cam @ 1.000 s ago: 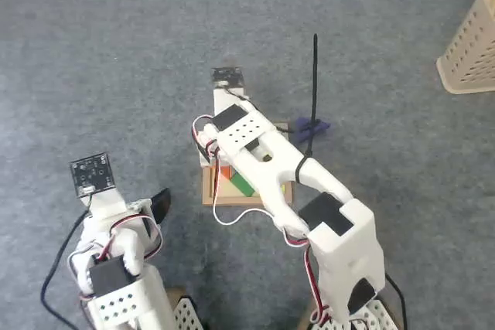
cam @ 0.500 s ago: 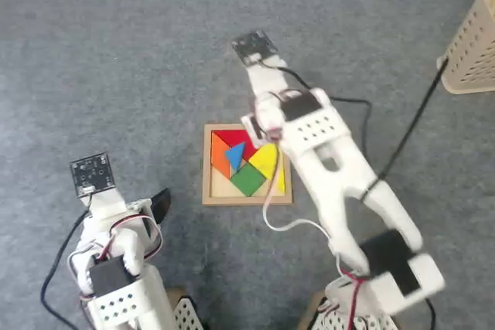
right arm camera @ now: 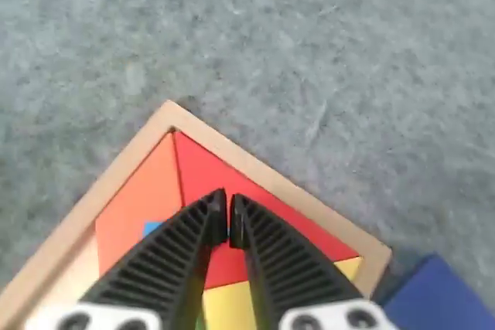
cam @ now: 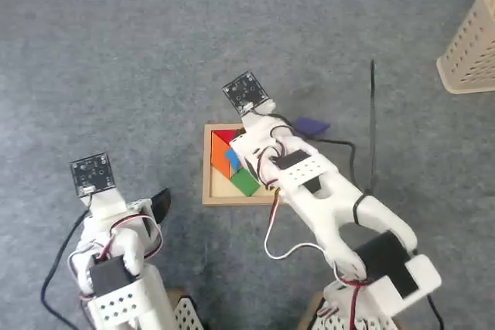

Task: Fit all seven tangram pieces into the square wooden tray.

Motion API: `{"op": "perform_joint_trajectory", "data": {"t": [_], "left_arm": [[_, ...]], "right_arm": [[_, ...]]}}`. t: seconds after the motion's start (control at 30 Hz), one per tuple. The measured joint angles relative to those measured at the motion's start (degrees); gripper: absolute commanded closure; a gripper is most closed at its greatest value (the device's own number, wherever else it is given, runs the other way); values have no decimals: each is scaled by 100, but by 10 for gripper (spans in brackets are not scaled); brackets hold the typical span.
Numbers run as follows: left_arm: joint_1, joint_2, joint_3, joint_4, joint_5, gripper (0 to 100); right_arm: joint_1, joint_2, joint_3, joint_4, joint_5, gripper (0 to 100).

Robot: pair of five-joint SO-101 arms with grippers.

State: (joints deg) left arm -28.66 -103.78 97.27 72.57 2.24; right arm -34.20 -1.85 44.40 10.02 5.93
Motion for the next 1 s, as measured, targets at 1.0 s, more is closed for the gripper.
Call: {"op": "perform_joint_trajectory", "data": {"t": [1.0], "left_arm": [[0,0,0,0,0,646]], "right_arm": [[-132,-563,229,668,-290,991]]}}
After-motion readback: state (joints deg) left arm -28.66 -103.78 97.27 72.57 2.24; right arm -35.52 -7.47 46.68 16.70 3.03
